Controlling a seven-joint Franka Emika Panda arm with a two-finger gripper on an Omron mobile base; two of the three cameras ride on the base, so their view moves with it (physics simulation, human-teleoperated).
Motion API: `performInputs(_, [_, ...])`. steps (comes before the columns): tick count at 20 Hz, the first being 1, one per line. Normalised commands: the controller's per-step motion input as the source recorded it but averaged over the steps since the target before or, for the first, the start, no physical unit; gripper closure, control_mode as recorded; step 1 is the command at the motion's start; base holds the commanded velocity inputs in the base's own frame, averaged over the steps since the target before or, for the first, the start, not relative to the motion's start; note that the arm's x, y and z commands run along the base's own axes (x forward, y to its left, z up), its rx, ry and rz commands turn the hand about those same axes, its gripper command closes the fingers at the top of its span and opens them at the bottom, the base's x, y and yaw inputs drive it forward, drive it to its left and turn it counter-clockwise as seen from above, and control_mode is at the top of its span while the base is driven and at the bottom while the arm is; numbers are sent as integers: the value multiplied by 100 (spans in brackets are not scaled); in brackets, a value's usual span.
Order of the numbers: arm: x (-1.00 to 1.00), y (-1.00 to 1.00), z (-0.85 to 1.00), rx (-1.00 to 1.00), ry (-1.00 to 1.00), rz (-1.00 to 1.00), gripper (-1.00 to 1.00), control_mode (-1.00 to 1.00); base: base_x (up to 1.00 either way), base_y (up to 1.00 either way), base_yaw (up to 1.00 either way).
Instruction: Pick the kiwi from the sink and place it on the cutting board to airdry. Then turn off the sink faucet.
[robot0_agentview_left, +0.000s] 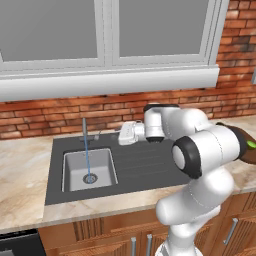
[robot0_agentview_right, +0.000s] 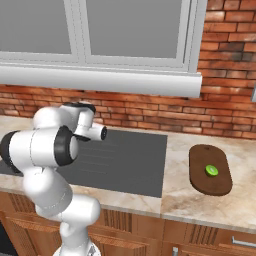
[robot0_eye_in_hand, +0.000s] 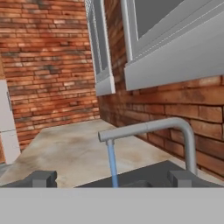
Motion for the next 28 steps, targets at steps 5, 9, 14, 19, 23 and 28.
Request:
performInputs(5, [19,5,-11,0,2,0,-100,-100,0,0,0])
performInputs(9, [21,3,-16,0,2,0,-100,-100,0,0,0])
performInputs(14, [17,0,-16,0,1,0,-100,-100,0,0,0])
performInputs(19, [10,2,-12,0,0,0,-100,-100,0,0,0])
performInputs(23, [9,5,-11,0,0,0,-100,-100,0,0,0])
performInputs(28, [14,7,-4,0,0,0,-100,-100,0,0,0])
